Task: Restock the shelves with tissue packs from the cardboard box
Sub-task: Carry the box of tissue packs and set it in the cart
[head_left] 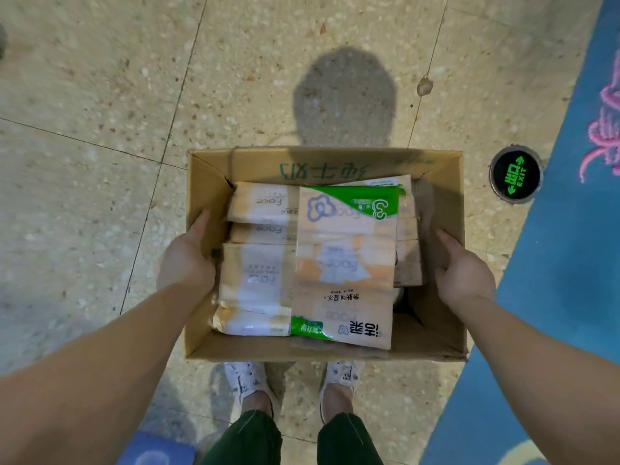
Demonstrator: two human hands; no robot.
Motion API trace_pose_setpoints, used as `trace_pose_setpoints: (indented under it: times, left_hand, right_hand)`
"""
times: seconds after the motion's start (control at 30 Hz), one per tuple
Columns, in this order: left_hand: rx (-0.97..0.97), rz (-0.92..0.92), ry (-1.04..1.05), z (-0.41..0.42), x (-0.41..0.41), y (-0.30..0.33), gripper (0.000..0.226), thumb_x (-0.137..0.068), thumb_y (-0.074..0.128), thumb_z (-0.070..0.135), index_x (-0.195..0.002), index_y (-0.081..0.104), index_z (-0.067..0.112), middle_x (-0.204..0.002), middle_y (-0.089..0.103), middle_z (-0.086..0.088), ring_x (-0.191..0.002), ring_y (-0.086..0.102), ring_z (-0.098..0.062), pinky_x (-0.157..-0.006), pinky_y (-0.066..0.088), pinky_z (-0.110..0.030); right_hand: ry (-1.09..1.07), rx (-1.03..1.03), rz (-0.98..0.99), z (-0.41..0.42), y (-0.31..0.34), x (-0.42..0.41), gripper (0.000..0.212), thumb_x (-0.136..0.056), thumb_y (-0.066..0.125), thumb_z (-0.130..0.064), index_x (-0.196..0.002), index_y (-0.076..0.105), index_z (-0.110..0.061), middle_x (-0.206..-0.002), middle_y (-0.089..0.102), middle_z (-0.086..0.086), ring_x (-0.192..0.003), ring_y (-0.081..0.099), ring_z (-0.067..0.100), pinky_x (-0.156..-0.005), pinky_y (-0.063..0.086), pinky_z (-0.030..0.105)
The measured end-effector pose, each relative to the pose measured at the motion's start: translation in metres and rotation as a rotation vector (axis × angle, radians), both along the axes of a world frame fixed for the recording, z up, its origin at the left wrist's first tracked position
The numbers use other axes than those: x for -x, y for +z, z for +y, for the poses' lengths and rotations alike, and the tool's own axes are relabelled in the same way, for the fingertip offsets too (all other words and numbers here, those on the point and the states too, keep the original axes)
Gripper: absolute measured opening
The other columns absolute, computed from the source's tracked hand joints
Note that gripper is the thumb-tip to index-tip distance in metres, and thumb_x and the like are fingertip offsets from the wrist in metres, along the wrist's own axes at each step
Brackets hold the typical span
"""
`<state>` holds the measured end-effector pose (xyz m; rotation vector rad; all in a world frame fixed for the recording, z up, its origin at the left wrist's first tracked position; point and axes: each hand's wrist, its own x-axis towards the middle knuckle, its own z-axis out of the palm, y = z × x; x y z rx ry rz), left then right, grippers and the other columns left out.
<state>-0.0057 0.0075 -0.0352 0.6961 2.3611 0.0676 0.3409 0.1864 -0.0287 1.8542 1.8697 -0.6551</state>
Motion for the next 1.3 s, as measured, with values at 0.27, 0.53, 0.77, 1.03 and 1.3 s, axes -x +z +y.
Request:
trace_pose_setpoints:
  times: [0.27,0.53,0.77,1.03,1.3]
  left_hand:
    - [0.079,0.056,0.049,-0.015,0.046,0.128,0.087,-0.085,0.048,-0.002,-0.149,0.014,0.046,-0.132,0.056,-0.008,-0.113,0.057,-0.031,-0.09,0.05,-0.04]
    - [-0.046,0.125,0.179,-0.059,0.135,0.315,0.089,-0.085,0.045,-0.002,-0.149,0.008,0.047,-0.13,0.059,-0.007,-0.107,0.061,-0.03,-0.088,0.052,-0.039]
    - [-0.096,0.213,0.321,-0.136,0.232,0.46,0.085,-0.087,0.045,0.003,-0.151,0.006,0.044,-0.128,0.059,-0.007,-0.112,0.059,-0.03,-0.089,0.048,-0.037]
    - [-0.1,0.372,0.487,-0.214,0.358,0.553,0.083,-0.085,0.044,0.008,-0.151,0.009,0.044,-0.14,0.05,-0.006,-0.123,0.052,-0.03,-0.1,0.044,-0.04]
    - [0.026,0.439,0.706,-0.311,0.447,0.614,0.088,-0.081,0.049,0.007,-0.151,0.009,0.044,-0.141,0.051,-0.001,-0.121,0.055,-0.025,-0.098,0.048,-0.037]
  right_hand:
    - [0.076,-0.04,0.059,0.0,0.126,0.058,0.061,-0.094,0.051,-0.016,-0.148,0.032,-0.037,-0.124,0.062,0.013,-0.104,0.06,0.034,-0.073,0.046,0.034]
    - [0.231,-0.055,0.164,0.009,0.325,0.181,0.055,-0.096,0.054,-0.028,-0.148,0.035,-0.028,-0.137,0.055,0.012,-0.12,0.055,0.032,-0.094,0.044,0.033]
    - [0.39,-0.109,0.339,-0.016,0.49,0.323,0.052,-0.092,0.059,-0.04,-0.141,0.045,-0.034,-0.133,0.058,0.012,-0.118,0.057,0.029,-0.091,0.045,0.03]
    - [0.759,-0.199,0.225,-0.043,0.561,0.503,0.055,-0.095,0.051,-0.025,-0.147,0.033,-0.032,-0.138,0.05,0.005,-0.127,0.048,0.021,-0.097,0.039,0.025]
    - [1.015,-0.061,0.374,-0.091,0.562,0.685,0.054,-0.08,0.053,-0.033,-0.134,0.05,-0.03,-0.129,0.058,0.006,-0.119,0.056,0.024,-0.097,0.047,0.032]
